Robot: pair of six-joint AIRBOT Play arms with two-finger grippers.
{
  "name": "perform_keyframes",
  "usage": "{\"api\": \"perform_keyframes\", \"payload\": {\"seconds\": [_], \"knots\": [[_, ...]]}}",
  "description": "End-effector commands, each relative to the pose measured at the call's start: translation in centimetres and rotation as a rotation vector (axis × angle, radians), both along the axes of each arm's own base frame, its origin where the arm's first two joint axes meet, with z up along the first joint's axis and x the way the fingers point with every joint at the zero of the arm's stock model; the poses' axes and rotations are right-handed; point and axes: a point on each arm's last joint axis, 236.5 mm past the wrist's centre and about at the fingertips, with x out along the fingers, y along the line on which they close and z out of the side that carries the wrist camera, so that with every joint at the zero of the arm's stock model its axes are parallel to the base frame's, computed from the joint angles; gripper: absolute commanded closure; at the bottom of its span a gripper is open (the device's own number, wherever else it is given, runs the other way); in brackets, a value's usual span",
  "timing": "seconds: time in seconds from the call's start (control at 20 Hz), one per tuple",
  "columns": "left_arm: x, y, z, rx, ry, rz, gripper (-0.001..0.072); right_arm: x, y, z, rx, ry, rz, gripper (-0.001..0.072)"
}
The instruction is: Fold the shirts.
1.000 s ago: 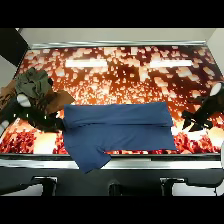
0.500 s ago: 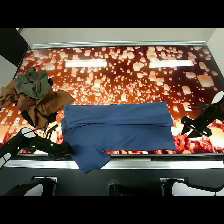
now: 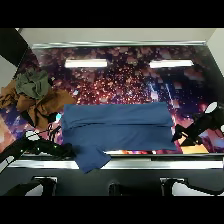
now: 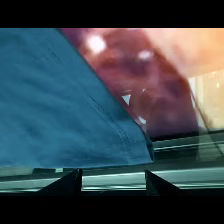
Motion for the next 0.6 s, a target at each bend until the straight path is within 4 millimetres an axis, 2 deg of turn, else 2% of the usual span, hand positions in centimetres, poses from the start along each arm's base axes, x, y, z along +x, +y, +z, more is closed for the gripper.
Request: {"api": "perform_keyframes", "payload": {"seconds": [0.0,0.15,0.35,0.45,0.55], "knots": [[0.41,0.03,-0.22,0.012,-0.016,0.009,0.0675,-0.68,1.09,-1.91,0.025,-0.03,0.002,0.0206],[0.41,0.02,-0.21,0.011,-0.016,0.009,0.0674,0.26,0.63,-2.56,-0.002,-0.074,-0.009,0.0208],[0.39,0.01,-0.19,0.011,-0.015,0.008,0.0675,-0.1,0.67,-2.55,0.001,-0.061,-0.003,0.0206],[0.27,-0.03,-0.13,0.008,-0.011,0.005,0.0674,-0.51,0.92,-2.25,0.019,-0.053,0.021,0.0159],[0.27,-0.03,-0.14,0.008,-0.011,0.005,0.0674,-0.42,0.92,-2.0,0.02,-0.057,0.022,0.0159]]}}
